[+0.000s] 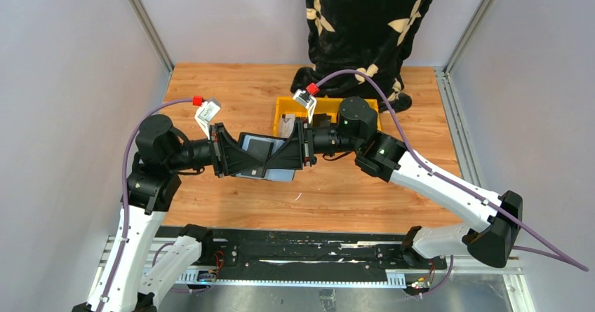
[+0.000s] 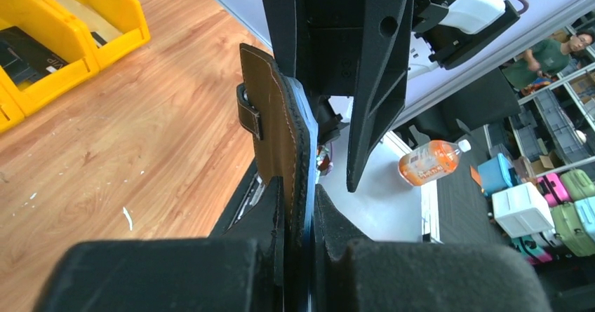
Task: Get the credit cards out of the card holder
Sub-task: Remove the credit card from the card holder.
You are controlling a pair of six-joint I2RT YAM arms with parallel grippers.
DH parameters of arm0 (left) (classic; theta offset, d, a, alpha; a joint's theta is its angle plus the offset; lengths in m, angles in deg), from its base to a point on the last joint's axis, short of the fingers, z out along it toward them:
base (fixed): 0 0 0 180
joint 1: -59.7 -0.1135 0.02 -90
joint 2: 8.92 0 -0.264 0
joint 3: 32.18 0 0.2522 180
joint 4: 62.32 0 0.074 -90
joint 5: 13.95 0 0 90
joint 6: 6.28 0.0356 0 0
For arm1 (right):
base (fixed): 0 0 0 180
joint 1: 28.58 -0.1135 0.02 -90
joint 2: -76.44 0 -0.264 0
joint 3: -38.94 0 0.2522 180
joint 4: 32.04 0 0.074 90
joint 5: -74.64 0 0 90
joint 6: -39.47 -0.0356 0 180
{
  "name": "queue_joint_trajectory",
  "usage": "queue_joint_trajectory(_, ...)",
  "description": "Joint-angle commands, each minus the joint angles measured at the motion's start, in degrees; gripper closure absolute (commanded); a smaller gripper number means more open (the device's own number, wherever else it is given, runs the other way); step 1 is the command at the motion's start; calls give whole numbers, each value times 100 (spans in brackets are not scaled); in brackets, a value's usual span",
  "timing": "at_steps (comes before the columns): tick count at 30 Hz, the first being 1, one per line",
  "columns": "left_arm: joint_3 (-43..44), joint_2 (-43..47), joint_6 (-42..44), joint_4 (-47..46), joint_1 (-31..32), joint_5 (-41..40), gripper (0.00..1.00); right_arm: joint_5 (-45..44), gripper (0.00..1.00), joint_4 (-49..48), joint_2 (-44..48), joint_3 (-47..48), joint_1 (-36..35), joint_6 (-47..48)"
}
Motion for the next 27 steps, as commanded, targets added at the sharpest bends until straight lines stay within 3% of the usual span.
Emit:
queue_joint_trajectory(1, 69, 150, 94, 154, 96, 791, 95, -865, 61, 53, 9, 215, 63, 232)
queue_joint_trajectory(9, 383, 226, 1205, 992, 96, 518, 99, -1072, 60, 284, 68, 426, 54, 552)
queue_joint_trajectory(13, 603, 146, 1761, 1656, 96, 569, 99, -1172, 47, 1096, 298, 936, 54, 1506)
queue_joint_trajectory(16, 551, 173, 1805, 1714, 96, 607, 99, -1152, 40, 1064, 456, 995, 54, 1981)
queue_joint_trajectory(21, 584, 120, 1743, 1724, 96, 742, 99, -429, 23, 425, 328, 821, 48, 2223)
queue_joint_trajectory(27, 646, 104, 1719, 1724, 96, 761, 99, 695, 19, -139, -41, 847, -78, 2006)
